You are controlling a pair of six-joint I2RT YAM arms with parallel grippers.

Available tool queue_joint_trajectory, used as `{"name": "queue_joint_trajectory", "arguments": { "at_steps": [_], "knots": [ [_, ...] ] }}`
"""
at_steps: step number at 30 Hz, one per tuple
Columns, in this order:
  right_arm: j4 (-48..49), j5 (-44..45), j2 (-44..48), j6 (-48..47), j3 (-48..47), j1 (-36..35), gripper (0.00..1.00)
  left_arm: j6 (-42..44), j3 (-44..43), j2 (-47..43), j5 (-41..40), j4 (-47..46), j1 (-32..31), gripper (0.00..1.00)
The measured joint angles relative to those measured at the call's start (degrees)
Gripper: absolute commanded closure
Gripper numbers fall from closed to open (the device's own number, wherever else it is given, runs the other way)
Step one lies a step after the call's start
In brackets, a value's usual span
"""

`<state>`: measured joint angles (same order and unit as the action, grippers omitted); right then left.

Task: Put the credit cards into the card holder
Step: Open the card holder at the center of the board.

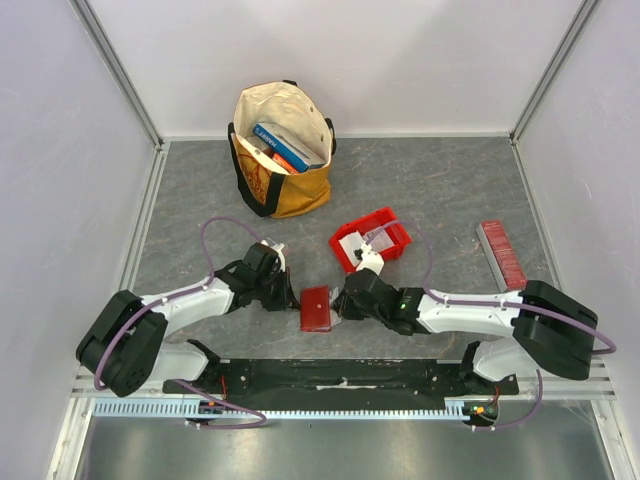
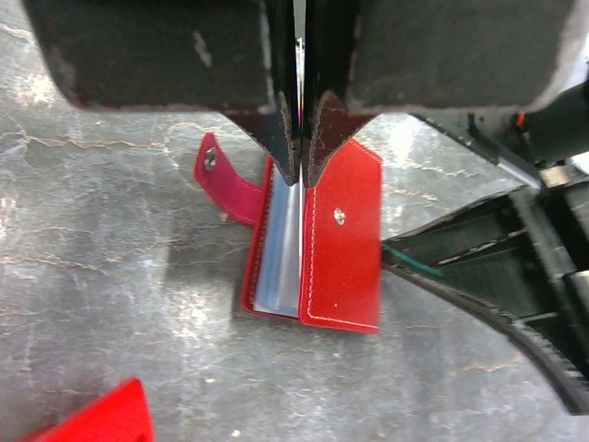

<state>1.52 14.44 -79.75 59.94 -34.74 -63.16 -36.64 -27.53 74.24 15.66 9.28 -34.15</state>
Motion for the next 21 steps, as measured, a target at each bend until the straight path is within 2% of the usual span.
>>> {"name": "queue_joint_trajectory", "arguments": {
  "at_steps": [9,15,21],
  "knots": [
    [2.7,-2.9,3.0,-2.7,-1.0,0.0,1.0,0.0,-0.1,0.0,0.0,0.0,0.0,0.98],
    [8.4,-8.2,-3.1,-3.1,-2.6,-0.1,1.0,0.0,-1.0,-0.2,-0.2,0.1,0.0,0.98],
    [10.4,-9.9,-9.2,-3.3,-5.6,-0.7,1.0,0.0,-1.1,-2.3,-2.0,1.4,0.0,0.98]
  ]
}}
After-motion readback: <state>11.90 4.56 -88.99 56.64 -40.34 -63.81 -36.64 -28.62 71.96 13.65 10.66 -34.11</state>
